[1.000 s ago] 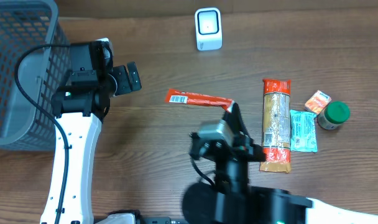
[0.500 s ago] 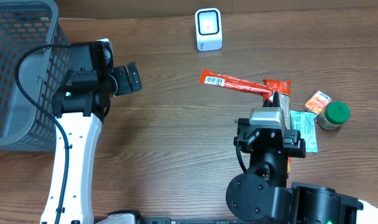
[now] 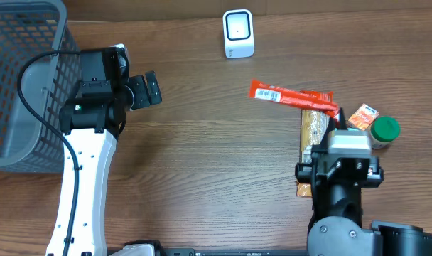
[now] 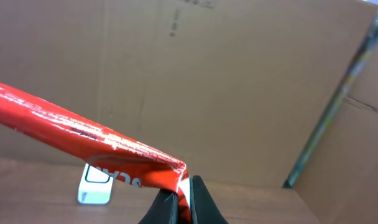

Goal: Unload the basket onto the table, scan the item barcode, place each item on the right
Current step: 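Lift the red sachet and swing it right, then carry the red sachet up to the white scanner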

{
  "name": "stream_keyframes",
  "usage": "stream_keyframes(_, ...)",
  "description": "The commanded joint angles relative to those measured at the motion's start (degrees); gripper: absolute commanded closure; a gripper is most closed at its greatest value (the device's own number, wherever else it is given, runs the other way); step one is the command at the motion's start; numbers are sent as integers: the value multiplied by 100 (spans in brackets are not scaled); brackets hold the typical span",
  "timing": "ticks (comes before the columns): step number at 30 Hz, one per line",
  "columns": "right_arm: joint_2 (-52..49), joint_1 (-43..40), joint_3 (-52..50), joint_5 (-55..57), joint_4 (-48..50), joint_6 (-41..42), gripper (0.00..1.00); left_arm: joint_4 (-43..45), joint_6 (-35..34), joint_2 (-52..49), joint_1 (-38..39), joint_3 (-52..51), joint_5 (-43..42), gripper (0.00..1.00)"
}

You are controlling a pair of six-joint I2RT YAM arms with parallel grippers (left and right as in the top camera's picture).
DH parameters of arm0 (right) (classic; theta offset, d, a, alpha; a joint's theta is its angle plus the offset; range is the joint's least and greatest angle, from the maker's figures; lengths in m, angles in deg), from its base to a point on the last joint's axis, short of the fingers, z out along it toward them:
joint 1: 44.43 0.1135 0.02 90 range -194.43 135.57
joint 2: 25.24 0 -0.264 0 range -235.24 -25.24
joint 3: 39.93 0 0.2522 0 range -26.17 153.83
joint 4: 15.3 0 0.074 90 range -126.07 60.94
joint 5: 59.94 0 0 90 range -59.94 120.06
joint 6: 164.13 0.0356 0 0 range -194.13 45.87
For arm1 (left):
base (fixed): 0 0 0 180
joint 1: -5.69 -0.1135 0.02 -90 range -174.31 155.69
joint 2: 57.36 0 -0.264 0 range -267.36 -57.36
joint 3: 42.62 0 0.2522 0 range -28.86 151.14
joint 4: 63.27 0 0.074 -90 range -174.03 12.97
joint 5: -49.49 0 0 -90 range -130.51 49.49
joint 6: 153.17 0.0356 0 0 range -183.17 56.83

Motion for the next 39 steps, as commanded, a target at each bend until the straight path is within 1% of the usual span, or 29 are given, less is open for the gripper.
stream_keyframes(1, 11, 81, 24, -210, -192, -4, 96, 2, 72, -44, 2, 31, 72, 0)
stream_keyframes(3, 11, 76, 24, -527, -389, 2, 96, 0, 72, -44, 4, 31, 72, 0)
stream_keyframes(7, 11, 66, 24, -1545, -588, 70, 96, 4, 72, -44, 4, 31, 70, 0)
stream_keyframes(12, 11, -297, 24, -1838, -592, 378, 96, 4, 72, -44, 4, 31, 72, 0)
stream_keyframes(14, 11, -555, 24, -2186, -603, 468, 96, 4, 72, -46, 2, 31, 72, 0)
stream_keyframes(22, 11, -1980, 24, -4538, -940, 671, 96, 4, 72, -46, 4, 31, 72, 0)
stream_keyframes(27, -17, -3088, 31, -6612, -1008, 671, 97, 2, 72, -46, 4, 31, 72, 0)
stream_keyframes(31, -166, -3884, 142, -7534, -1047, 868, 97, 2, 72, -46, 4, 31, 72, 0)
stream_keyframes(33, -363, -4266, 363, -7982, -1150, 868, 97, 4, 72, -46, 4, 31, 72, 0)
stream_keyframes(34, -682, -4564, 789, -8391, -1408, 859, 97, 4, 72, -46, 4, 31, 72, 0)
stream_keyframes(36, -1163, -4809, 1449, -8673, -1884, 859, 97, 4, 72, -46, 4, 31, 72, 0)
stream_keyframes(39, -2179, -5112, 2802, -9020, -2791, 811, 97, 4, 72, -46, 4, 31, 70, 0)
